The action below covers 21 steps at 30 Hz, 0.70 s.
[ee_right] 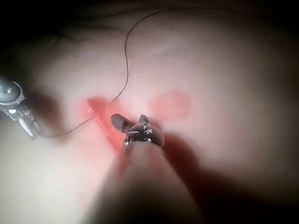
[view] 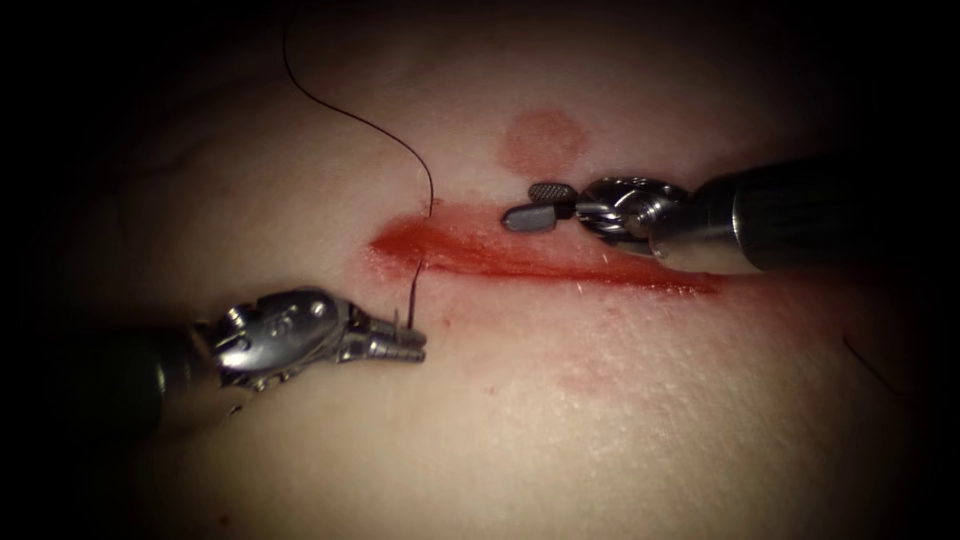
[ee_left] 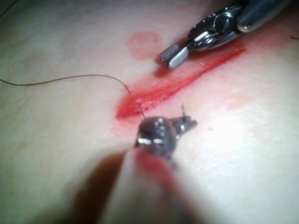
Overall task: Wound Closure
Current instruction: Open the right gripper and then use the left gripper to pull the needle through, then pull up on the needle with the left gripper to pull suture through.
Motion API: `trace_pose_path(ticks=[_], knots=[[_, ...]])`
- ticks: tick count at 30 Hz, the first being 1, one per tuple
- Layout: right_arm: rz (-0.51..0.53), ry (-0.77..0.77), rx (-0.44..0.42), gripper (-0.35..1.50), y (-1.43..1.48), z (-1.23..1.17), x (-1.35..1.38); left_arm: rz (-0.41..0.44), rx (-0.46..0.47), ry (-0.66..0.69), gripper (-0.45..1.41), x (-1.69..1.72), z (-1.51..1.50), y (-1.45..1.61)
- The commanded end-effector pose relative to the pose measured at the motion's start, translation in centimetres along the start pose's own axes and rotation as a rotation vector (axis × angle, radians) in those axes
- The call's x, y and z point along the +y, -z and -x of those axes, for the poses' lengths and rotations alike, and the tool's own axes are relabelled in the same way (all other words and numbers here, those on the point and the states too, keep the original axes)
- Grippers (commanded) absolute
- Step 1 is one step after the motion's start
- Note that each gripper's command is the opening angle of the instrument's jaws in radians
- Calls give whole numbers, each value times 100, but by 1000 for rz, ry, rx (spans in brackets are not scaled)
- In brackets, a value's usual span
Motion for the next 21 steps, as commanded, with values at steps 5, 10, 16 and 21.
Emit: trace_pose_path(ticks=[5, 10, 16, 21], knots=[[-25, -1, -1, 120, -9, 7, -6, -106, 23, -172, -35, 5, -19, 2], [-60, 5, -14, 118, -9, 8, -6, -224, 13, -330, -35, 3, -41, 9], [-61, 17, -13, 118, -9, 8, -6, -363, -13, -495, -35, -5, -66, 22], [-62, 43, -11, 118, -10, 11, -6, -436, -15, -577, -35, -11, -91, 35]])
